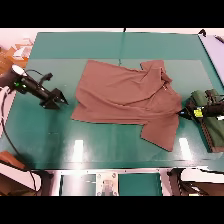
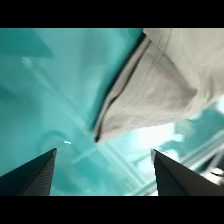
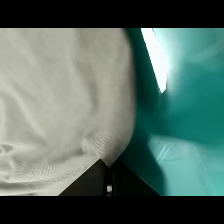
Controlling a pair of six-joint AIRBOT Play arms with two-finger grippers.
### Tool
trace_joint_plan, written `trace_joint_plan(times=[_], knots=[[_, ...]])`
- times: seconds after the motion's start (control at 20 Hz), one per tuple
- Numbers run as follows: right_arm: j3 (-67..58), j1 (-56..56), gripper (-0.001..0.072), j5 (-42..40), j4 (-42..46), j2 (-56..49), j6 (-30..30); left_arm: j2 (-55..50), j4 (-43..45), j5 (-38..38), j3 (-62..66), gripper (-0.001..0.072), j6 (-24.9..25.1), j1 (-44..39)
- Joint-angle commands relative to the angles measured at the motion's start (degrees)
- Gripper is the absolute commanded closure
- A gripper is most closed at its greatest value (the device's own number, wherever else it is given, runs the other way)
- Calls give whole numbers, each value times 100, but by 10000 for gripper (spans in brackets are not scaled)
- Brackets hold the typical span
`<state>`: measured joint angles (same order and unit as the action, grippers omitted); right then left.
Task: Fold the shirts.
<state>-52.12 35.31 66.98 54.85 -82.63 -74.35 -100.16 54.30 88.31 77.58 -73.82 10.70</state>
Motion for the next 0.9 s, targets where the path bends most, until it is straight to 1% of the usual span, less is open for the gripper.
trace_joint_plan(times=[0.0,0.1,0.25,0.3,0.35,0.4,0.55,0.85], knots=[[-98,-173,688,42,70,-11,-20,-2,-503,-415,-872,27,195,-234],[-98,-260,688,7,70,-11,-20,-2,-490,-616,-1185,28,229,-505],[-98,-334,688,11,70,-11,-17,-2,-599,-1137,-1259,29,225,-857],[-98,-337,688,15,70,-9,-20,-2,-686,-1287,-1259,68,227,-907],[-98,-337,688,13,70,-9,-20,-2,-743,-1397,-1259,251,234,-911],[-98,-334,688,13,72,-9,-20,-2,-732,-1432,-1259,413,238,-903],[-96,-332,688,13,70,-11,-22,-2,-721,-1276,-1259,682,332,-894],[-96,-334,685,11,72,-35,-24,-2,-728,-1390,-1259,685,341,-894]])
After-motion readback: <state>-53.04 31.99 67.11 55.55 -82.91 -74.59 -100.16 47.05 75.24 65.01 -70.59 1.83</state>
